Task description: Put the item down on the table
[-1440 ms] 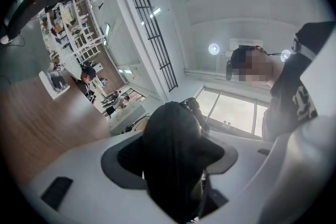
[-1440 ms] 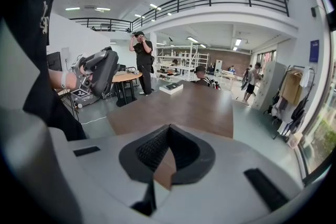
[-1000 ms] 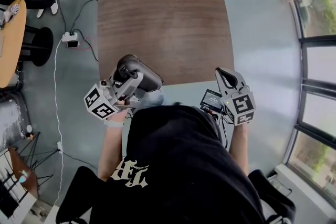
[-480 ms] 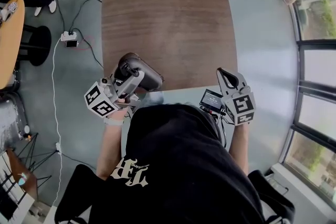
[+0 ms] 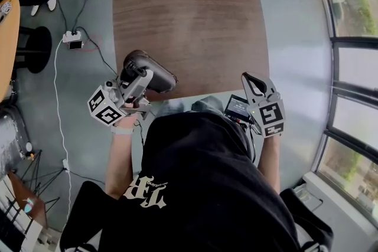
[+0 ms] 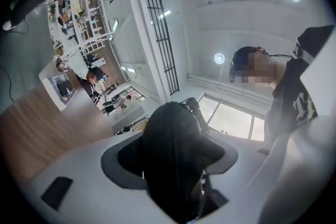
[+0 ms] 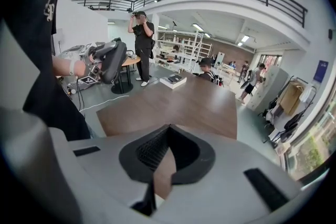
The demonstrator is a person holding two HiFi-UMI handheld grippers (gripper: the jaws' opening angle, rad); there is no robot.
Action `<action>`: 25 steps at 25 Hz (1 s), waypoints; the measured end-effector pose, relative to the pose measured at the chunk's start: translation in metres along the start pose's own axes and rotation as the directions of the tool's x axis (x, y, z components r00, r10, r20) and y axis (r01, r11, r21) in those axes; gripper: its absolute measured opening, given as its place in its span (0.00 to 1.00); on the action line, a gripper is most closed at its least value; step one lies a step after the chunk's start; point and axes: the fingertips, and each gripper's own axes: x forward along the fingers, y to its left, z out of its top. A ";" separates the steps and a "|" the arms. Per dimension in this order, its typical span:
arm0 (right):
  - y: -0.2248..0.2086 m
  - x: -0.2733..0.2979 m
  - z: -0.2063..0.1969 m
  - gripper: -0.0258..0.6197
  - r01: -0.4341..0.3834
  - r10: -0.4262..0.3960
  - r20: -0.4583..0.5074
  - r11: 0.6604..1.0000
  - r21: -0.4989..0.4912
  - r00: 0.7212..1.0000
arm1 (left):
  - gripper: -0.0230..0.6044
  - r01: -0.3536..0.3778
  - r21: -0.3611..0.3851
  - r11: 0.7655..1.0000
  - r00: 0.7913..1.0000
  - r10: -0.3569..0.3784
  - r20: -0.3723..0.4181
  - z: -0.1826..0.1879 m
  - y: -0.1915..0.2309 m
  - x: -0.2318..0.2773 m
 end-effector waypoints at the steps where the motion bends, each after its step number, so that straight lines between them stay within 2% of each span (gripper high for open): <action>1: 0.002 -0.003 -0.001 0.02 0.000 0.000 -0.007 1.000 -0.001 1.000 | 0.47 0.002 0.002 1.000 1.000 -0.002 0.000 0.001 0.000 -0.002; 7: -0.018 -0.016 -0.001 0.02 0.008 -0.009 -0.020 0.999 -0.042 1.000 | 0.47 0.000 0.025 1.000 0.999 -0.001 0.033 0.005 -0.004 0.006; 13: -0.027 -0.005 0.002 0.02 -0.029 0.027 -0.019 0.995 -0.097 0.999 | 0.47 -0.030 0.029 0.999 0.996 0.027 0.084 0.005 -0.003 0.007; 20: -0.026 0.023 0.001 0.02 -0.081 0.083 0.006 0.988 -0.132 0.997 | 0.47 -0.080 0.055 0.995 0.994 0.075 0.082 -0.003 0.008 -0.003; 22: -0.043 0.026 0.001 0.02 -0.086 0.090 0.026 0.987 -0.134 0.996 | 0.47 -0.099 0.061 0.993 0.991 0.093 0.091 -0.008 0.007 0.006; 25: -0.106 0.014 -0.013 0.02 -0.084 0.091 0.056 0.990 -0.113 0.994 | 0.47 -0.121 0.098 0.988 0.992 0.117 0.046 -0.036 -0.005 0.065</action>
